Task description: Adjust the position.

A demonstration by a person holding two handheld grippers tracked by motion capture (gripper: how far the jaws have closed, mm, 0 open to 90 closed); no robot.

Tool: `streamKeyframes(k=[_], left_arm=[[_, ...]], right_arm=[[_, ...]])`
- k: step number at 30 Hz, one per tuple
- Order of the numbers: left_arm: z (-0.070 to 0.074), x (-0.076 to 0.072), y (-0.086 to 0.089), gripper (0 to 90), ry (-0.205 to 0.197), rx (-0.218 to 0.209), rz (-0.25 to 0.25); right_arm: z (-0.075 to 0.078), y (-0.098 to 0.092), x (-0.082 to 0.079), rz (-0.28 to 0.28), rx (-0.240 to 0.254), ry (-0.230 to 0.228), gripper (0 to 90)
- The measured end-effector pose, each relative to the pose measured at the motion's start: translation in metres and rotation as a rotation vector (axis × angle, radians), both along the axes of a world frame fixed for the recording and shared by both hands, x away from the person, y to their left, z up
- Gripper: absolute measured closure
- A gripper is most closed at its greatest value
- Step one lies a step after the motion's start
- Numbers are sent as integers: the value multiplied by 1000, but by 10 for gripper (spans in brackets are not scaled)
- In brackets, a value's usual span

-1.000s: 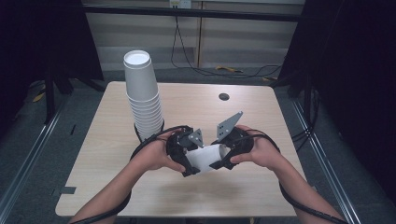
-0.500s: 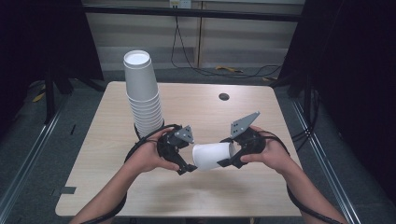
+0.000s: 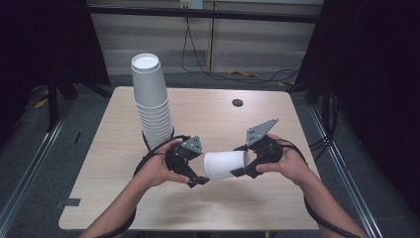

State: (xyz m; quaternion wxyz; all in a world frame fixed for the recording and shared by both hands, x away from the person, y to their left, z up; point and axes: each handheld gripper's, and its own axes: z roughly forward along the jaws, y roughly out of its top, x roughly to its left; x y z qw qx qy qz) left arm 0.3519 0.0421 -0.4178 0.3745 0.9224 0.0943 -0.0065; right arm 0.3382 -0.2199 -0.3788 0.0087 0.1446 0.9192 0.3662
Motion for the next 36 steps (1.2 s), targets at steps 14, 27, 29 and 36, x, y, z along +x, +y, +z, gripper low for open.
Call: streamKeyframes(k=[14, 27, 29, 36], left_arm=[[-12, -4, -2, 45, 9, -40, -4], [-13, -2, -4, 31, 5, -119, -29], [-13, -1, -5, 27, 9, -117, -32], [-11, -3, -8, 11, -22, -91, -56]], right_arm=[[2, 7, 0, 15, 29, 9, 248], [5, 9, -2, 46, 83, 27, 246], [5, 8, -1, 43, 77, 32, 245], [3, 10, -1, 54, 68, 39, 245]])
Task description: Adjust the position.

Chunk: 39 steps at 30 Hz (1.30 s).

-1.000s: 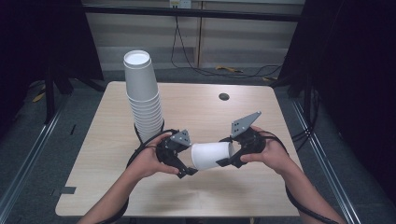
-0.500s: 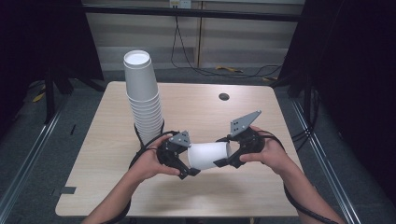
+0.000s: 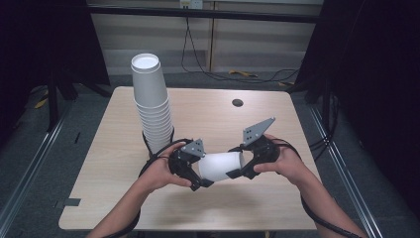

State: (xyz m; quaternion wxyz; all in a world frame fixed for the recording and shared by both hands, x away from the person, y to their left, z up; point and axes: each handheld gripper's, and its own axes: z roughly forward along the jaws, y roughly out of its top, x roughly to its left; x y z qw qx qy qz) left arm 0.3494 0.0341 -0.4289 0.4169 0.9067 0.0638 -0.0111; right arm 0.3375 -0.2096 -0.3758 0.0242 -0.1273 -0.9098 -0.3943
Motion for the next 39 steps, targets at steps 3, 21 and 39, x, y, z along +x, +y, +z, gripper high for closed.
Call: streamKeyframes(k=[3, 21, 39], left_arm=[[1, 0, -1, 8, -6, 4, -10], [7, -3, 1, 166, 8, 49, -27], [13, -6, -3, 179, -16, 168, -20]], right_arm=[[-1, 2, 0, 12, -2, 2, 245], [-5, 0, 3, 20, 17, 26, 248], [-4, 7, -1, 15, -100, -46, 134]])
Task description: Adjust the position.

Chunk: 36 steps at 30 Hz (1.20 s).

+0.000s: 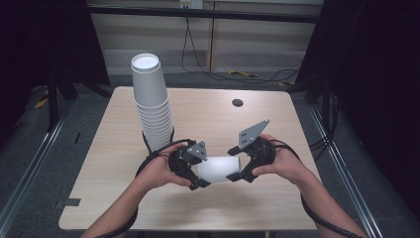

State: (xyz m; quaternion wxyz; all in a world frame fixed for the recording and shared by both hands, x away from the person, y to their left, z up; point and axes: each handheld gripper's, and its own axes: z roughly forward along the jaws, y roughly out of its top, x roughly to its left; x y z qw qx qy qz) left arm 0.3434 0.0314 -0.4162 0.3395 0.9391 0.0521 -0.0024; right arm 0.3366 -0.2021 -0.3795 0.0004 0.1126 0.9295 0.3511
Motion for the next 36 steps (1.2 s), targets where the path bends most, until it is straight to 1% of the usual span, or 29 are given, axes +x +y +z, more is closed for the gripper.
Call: streamKeyframes(k=[1, 2, 4, 5, 6, 7, 8, 11, 12, 13, 14, 16, 17, 18, 19, 23, 24, 27, 29, 31, 32, 33, 35, 36], left_arm=[[1, 0, 0, 179, 3, 16, 2], [1, 1, -1, 178, -2, 21, 1], [2, 1, -2, 178, 1, 41, 5], [2, 1, -2, 178, 3, 42, 11], [2, 1, -2, 178, 5, 46, 12], [3, 1, -3, 177, -3, 60, 15], [4, 1, -3, 176, -6, 65, 18], [6, 2, -3, 175, 1, 81, 23], [6, 2, -3, 175, -1, 89, 24], [7, 1, -3, 175, 0, 93, 28], [7, 2, -4, 175, -1, 95, 25], [8, 0, -5, 174, 2, 106, 21], [9, 0, -6, 174, 2, 107, 17], [9, 0, -6, 174, 2, 107, 17], [9, -1, -6, 173, 5, 109, 20], [10, 0, -7, 172, 5, 121, 19], [11, -1, -7, 172, 11, 123, 21], [12, -1, -8, 171, 14, 127, 15], [12, -1, -9, 171, 10, 134, 7], [12, -1, -9, 171, 13, 133, 13], [12, -1, -9, 171, 13, 128, 14], [12, -1, -9, 171, 17, 131, 12], [12, -1, -9, 170, 13, 137, 15], [12, -1, -9, 170, 5, 149, 3]], right_arm=[[0, 1, 0, 8, -9, -7, 134], [1, 2, -1, 19, -31, -14, 134], [3, 5, -3, 30, -43, -19, 134], [4, 6, -3, 35, -55, -23, 134], [4, 8, -3, 38, -71, -28, 134], [5, 10, -4, 46, -101, -41, 134], [5, 12, -4, 51, -121, -42, 134], [6, 16, -5, 57, -171, -59, 135], [6, 18, -6, 54, -187, -55, 135], [6, 20, -5, 67, -195, -68, 135], [6, 22, -6, 65, -216, -63, 136], [5, 26, -7, 67, -254, -72, 137], [5, 29, -6, 64, -267, -66, 139], [5, 29, -6, 64, -267, -66, 139], [4, 33, -6, 66, -302, -76, 141], [4, 37, -6, 66, -316, -65, 153], [3, 40, -6, 81, -331, -55, 159], [2, 43, -5, 86, -365, -62, 159], [1, 45, -4, 96, -371, -63, 161], [0, 45, -4, 99, -375, -57, 165], [-1, 47, -4, 108, -394, -64, 183], [-1, 47, -4, 108, -394, -64, 183], [-4, 48, -4, 115, -421, -64, 193], [-4, 48, -4, 115, -421, -64, 193]])
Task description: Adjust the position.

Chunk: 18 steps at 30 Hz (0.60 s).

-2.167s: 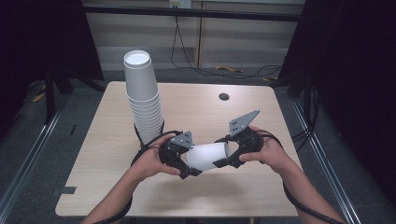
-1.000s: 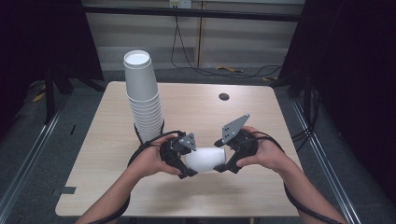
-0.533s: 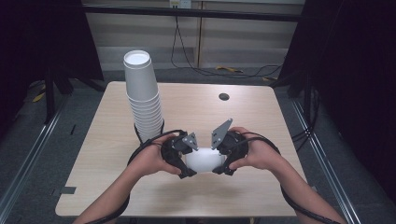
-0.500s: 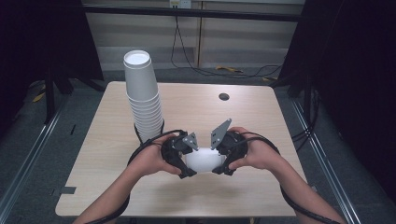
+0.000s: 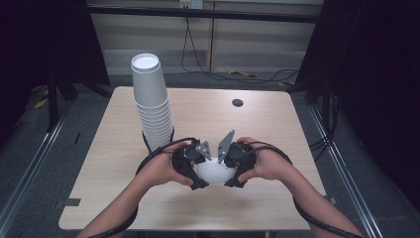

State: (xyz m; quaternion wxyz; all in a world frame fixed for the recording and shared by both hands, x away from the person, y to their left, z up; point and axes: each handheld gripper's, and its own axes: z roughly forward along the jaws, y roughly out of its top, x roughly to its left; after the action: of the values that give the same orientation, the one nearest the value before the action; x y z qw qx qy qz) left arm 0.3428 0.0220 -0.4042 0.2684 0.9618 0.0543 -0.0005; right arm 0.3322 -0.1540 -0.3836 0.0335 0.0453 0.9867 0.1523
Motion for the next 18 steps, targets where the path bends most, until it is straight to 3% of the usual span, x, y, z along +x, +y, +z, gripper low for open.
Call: streamKeyframes(k=[5, 11, 18], left_arm=[[-1, -2, -1, 169, 4, 6, 5], [1, -1, -1, 168, -8, 18, 4], [0, -1, 1, 151, -7, -11, 1]], right_arm=[[-3, 1, 0, 3, -6, 16, 207], [-4, 2, 0, 11, -5, 5, 247], [-5, -2, -1, 13, 41, -8, 258]])
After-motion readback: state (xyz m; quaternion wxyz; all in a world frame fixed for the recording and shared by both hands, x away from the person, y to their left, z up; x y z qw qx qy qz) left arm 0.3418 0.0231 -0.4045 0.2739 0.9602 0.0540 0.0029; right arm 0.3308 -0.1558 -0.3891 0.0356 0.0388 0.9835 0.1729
